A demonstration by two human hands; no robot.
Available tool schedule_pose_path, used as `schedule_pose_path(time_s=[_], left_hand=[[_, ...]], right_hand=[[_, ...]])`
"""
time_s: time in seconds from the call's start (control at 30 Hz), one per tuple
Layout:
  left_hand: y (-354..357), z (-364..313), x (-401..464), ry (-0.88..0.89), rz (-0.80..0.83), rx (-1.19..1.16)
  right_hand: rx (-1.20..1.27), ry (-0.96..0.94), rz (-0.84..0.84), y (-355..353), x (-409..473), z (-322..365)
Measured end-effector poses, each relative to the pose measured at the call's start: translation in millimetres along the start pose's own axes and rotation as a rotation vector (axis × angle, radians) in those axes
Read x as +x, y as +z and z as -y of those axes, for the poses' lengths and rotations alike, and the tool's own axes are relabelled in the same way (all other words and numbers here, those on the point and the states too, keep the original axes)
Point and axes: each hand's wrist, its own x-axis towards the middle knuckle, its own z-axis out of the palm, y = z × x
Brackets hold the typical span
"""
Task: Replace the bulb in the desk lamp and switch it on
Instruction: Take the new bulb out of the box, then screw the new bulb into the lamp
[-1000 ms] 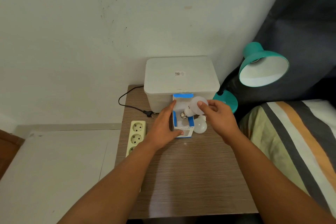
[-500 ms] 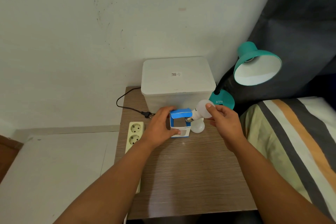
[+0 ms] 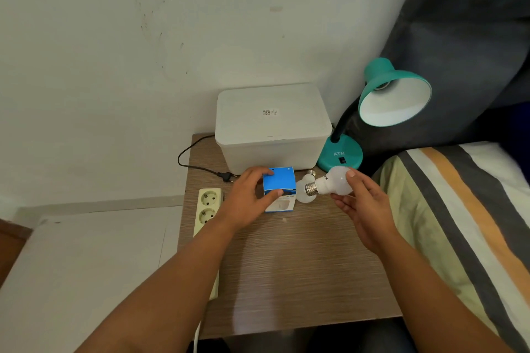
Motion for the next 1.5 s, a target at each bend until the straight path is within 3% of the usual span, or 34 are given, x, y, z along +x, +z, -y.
schedule_pose_path(time_s=[0.73,0.9,1.07,1.27,1.4,1.5], left_hand=[[8,1,0,-0.048,0.012,0.037],[4,-12,0,-0.014,-0.037,0.154],[9,-48,13,0.106,-0.091,0.157],[30,-123,56,0.223,-0.091,-0.015],[41,-170,91,0.207,-0.088,-0.163],[42,-191,114,0.260,-0.115,-0.136]], right_hand=[[0.113,-0.023,0.030,-7,-12,-2],[0.145,-0.028,0.023,-16,-14,6],[0.117,-0.120,-0.050,-29,-16,25],[-0.158,-0.369,-0.202,-44,-10,56],[-0.070,-0.428,-0.296,-43,1,75],[-0.015,-0.459,-0.382,-35,8,85]])
